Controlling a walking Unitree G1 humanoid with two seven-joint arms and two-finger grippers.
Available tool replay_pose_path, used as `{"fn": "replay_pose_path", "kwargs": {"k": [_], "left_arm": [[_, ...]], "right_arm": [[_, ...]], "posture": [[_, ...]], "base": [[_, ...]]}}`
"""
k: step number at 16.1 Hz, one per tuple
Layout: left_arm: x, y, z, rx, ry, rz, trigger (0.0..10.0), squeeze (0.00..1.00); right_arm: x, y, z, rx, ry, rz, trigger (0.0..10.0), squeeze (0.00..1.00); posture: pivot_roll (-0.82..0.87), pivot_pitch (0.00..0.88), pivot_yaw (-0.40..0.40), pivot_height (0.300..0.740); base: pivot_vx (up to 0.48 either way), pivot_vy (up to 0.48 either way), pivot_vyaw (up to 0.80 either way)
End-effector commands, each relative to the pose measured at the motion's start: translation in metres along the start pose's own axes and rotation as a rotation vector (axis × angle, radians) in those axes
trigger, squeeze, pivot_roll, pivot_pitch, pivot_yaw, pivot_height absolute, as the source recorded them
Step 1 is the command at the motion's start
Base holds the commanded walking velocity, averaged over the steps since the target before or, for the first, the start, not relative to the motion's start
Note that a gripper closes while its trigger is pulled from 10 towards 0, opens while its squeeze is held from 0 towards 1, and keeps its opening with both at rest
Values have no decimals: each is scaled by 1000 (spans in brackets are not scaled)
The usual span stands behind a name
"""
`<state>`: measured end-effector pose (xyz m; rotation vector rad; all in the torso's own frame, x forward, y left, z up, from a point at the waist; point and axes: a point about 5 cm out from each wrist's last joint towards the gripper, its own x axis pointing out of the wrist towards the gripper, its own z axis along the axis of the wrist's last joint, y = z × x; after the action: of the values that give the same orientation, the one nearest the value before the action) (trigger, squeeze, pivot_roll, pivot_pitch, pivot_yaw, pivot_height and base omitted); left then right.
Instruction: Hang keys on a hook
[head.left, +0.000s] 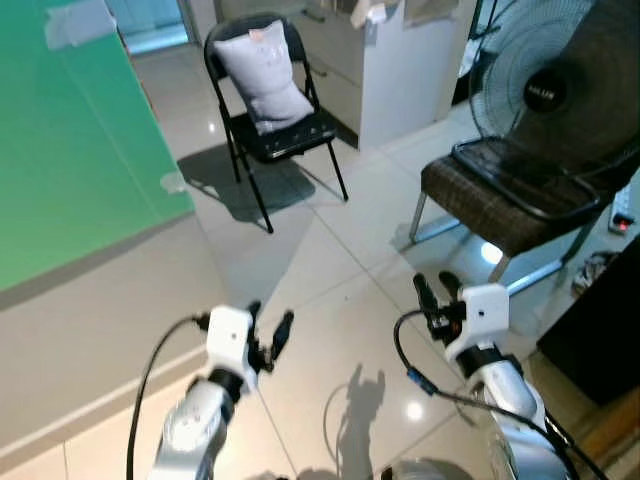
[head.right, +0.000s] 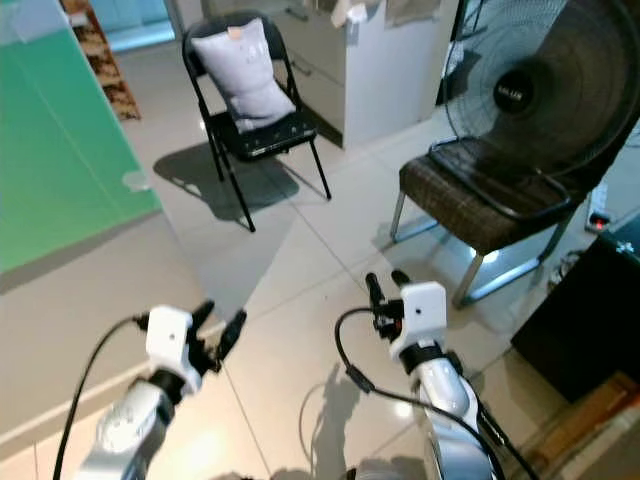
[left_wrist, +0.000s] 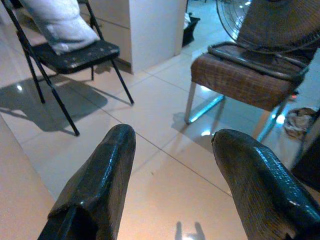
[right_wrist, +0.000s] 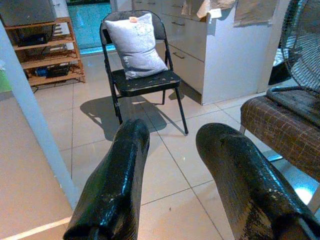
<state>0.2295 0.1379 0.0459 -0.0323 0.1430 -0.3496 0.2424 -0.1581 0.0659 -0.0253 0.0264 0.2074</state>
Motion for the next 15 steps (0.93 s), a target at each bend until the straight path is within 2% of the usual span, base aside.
{"fn": "replay_pose_path", "kwargs": {"k": [1,3,5,8,14,15], "left_arm": [[2,5,2,-3,16,20,10000,0],[9,6,6,-58,4,32,10000,0],[13,4,9,-44,-7,24,10000,0],[18,-1,15,-22,-14,10,10000,0],[22,0,17,-27,-8,29,10000,0],[22,3,15,-24,7,42,10000,0]], "right_arm": [[3,4,-1,3,15,11,10000,0],[7,5,-3,3,18,16,10000,0],[11,5,-4,-9,23,23,10000,0],[15,9,-4,-22,26,34,10000,0],[17,11,-7,-26,37,57,10000,16],[19,11,-9,-17,51,53,10000,0]], "posture": [[-223,50,95,732],[-217,45,98,732],[-214,41,103,732],[-213,38,103,732],[-205,40,101,732],[-201,42,99,732]], "base": [[0,277,0],[-277,394,0],[-277,396,0],[-82,421,800],[0,444,796],[0,472,0]]}}
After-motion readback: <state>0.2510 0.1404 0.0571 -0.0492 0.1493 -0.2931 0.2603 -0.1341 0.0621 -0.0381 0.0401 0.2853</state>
